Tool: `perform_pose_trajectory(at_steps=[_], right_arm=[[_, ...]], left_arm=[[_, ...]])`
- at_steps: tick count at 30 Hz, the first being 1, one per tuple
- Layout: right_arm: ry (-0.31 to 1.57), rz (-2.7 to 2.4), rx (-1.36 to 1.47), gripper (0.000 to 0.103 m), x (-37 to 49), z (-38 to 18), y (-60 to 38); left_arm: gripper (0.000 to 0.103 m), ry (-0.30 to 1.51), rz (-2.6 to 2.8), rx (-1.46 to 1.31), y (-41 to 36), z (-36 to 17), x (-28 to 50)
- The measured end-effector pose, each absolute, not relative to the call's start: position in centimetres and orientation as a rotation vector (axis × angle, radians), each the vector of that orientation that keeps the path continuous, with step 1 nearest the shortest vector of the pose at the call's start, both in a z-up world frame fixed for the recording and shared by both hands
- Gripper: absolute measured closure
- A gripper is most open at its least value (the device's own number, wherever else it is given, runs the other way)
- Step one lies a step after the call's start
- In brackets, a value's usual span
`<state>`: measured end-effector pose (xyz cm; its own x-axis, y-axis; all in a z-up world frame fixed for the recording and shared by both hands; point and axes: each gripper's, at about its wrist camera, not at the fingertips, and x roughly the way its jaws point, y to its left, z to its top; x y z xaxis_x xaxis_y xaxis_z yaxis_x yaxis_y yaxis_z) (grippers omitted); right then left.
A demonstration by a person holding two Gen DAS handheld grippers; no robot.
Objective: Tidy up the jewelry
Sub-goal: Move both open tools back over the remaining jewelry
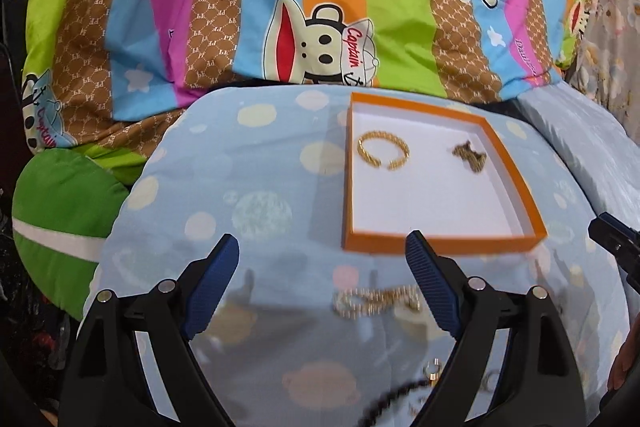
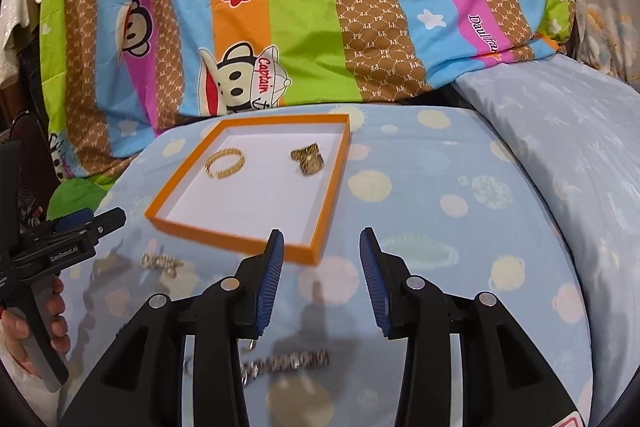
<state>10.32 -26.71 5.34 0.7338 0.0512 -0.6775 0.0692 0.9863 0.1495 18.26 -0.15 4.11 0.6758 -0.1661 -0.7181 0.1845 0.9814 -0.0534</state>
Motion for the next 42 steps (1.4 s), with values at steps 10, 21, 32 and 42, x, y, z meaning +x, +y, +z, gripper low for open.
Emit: perform_pose_trajectory(at_steps=[10,21,32,42], right_arm=[[0.802,-0.003,0.199,0.064,3.8,3.6,-25.6],[0.828,-0.001,0.184,0.064,0.1,2.6,-23.9],[0.837,0.031,0.194,0.064,-0.6,2.4,-22.2],[0.873,0.046,0.235,0.064,0.5,1.2,-22.4]], left_arm=[[0.020,0.873,-0.255,0.029,0.5,2.2,10.9],[0.020,0.965,-0.279,-0.016,1.1,-0.7,6.6],[0.021,0.942,-0.251,-0.054,1.9,-0.1,6.6],[0.022,0.863,-0.260,0.045,1.6,1.1,12.5]])
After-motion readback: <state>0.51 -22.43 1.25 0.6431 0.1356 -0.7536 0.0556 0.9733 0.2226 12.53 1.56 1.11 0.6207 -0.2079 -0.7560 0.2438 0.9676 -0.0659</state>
